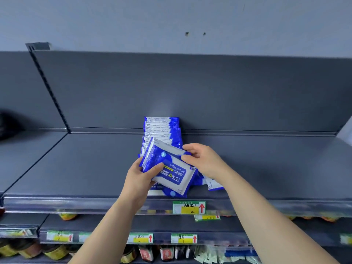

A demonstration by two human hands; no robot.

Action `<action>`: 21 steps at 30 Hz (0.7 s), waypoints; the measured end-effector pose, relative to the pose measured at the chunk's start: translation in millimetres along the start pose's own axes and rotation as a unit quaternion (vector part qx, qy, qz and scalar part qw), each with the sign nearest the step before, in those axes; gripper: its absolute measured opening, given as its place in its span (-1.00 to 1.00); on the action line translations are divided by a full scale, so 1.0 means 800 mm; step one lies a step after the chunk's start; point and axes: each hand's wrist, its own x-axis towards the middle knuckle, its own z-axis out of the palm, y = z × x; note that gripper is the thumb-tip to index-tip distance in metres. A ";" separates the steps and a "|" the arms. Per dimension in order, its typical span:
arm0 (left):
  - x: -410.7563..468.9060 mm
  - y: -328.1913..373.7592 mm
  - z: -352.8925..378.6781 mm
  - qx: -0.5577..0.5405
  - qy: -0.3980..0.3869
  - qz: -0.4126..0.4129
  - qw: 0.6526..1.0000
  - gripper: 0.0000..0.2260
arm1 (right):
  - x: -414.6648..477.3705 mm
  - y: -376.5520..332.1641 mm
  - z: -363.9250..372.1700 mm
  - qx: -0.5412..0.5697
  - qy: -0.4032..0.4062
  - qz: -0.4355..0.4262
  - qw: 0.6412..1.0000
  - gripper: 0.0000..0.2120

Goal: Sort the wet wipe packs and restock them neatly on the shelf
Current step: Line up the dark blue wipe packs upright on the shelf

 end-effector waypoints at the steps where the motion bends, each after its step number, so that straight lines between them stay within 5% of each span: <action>1: 0.001 0.000 -0.001 0.006 -0.002 0.003 1.000 -0.68 | 0.003 -0.001 0.002 -0.006 -0.009 0.006 1.000 -0.67; 4: 0.002 0.003 -0.007 0.057 -0.001 0.017 0.998 -0.70 | 0.006 -0.005 0.003 -0.030 -0.012 -0.002 0.999 -0.80; 7: 0.002 0.010 -0.016 0.142 0.019 0.040 0.989 -0.84 | 0.012 -0.005 -0.006 0.011 0.066 -0.007 0.998 -0.90; 13: 0.008 0.012 -0.036 0.147 0.061 0.032 0.987 -0.91 | 0.009 -0.004 -0.032 0.059 0.086 0.011 0.994 -0.93; 21: 0.010 0.014 -0.037 0.029 0.024 -0.027 0.999 -0.87 | -0.004 0.000 -0.034 0.042 -0.040 0.026 0.998 -0.89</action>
